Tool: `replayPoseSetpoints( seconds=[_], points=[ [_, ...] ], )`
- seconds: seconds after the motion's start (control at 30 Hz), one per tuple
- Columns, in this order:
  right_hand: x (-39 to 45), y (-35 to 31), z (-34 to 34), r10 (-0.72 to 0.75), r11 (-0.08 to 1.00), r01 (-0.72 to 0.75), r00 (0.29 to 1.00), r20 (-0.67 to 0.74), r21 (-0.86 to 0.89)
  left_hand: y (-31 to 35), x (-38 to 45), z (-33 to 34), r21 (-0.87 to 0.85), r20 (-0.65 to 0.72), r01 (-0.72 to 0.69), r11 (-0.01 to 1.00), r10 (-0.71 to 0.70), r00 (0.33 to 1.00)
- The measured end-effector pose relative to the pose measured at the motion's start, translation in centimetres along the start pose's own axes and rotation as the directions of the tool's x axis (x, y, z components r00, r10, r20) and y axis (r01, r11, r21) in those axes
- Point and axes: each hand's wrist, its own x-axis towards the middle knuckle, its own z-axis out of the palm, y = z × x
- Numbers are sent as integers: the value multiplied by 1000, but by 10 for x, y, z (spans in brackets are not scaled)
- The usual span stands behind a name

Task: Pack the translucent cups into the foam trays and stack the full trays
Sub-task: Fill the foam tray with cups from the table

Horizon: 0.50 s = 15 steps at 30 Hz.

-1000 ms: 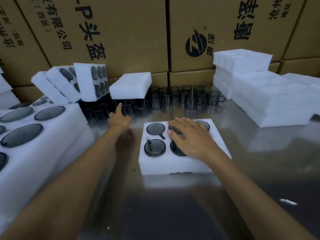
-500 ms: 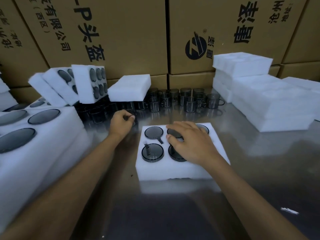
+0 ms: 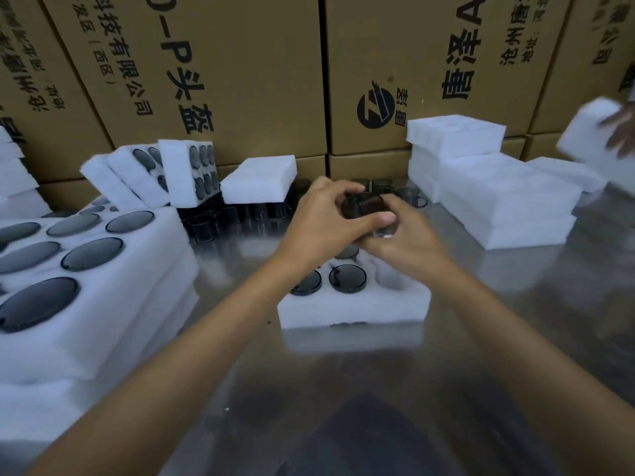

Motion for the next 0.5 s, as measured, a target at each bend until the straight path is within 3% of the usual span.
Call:
replayPoseSetpoints(
  seconds=[0.07,0.2,0.27,0.37,0.5],
  points=[
    [-6,8,-22,74,995,-79,993,97,54,3,0,1,-6,121,54,999,-52,991],
    [-23,27,-48,226,974,-201,912,344,-106,-7,-9,11,25,377,81,996,-84,922],
    [-29,36,-49,233,971,-198,918,321,-137,-14,-16,22,12,405,111,994,-106,908],
    [-34,39,-50,207,968,-165,952,224,-191,-22,-19,32,-139,430,199,970,-122,895],
    [-34,40,-45,201,960,-154,961,191,-234,-32,-19,34,-159,435,189,969,-103,895]
  ],
)
